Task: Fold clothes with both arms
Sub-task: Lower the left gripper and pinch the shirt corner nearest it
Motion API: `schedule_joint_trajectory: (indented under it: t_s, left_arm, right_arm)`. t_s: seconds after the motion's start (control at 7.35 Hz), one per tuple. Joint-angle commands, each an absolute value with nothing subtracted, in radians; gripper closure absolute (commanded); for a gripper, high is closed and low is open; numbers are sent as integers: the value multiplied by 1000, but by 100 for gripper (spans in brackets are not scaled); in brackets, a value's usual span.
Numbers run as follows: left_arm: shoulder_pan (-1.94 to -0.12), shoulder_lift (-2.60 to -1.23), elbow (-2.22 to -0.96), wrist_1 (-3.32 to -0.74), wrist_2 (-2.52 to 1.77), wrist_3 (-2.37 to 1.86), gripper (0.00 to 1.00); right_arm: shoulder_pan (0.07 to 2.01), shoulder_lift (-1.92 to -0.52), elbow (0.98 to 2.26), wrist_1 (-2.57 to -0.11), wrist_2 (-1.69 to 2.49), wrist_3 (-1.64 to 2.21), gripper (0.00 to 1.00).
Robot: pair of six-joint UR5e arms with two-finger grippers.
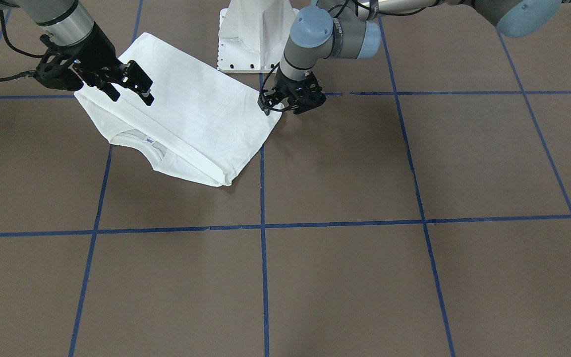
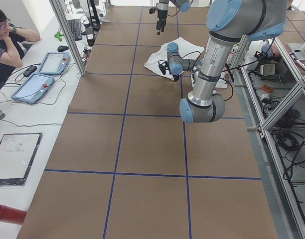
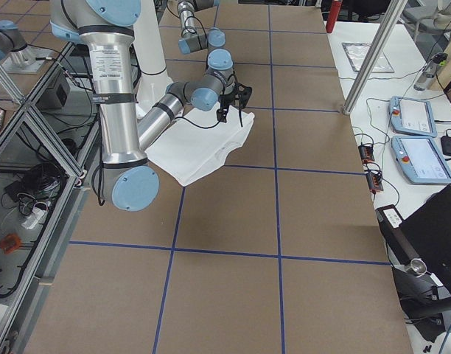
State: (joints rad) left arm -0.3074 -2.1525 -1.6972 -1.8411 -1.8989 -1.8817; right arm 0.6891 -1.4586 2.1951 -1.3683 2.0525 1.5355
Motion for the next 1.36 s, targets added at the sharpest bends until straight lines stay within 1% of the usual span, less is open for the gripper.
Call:
schedule_joint_trajectory:
  t_s: [0.0, 0.68, 0.82, 0.95, 1.09, 1.22]
  left_arm:
    - [-307, -2157, -1694, -1845, -1899, -1881, 26]
    - [-304, -2157, -1690, -1847, -1899, -1881, 26]
    - [-301, -2157, -1687, -1847, -1899, -1881, 30]
    - [-296, -2161, -1687, -1847, -1899, -1882, 50]
    - [-296, -2161, -1689, -1847, -1899, -1882, 82]
    - [-296, -2161, -1695, -1845, -1899, -1881, 100]
  right_arm:
    - [693, -1459, 2194, -1370, 2054, 1536, 0]
    - [704, -1460, 2192, -1370, 2057, 1536, 0]
    - [710, -1460, 2194, -1370, 2059, 1532, 0]
    - [716, -1460, 2194, -1370, 2060, 1532, 0]
    - [718, -1462, 2195, -1370, 2063, 1532, 0]
    - [721, -1462, 2195, -1370, 2065, 1532, 0]
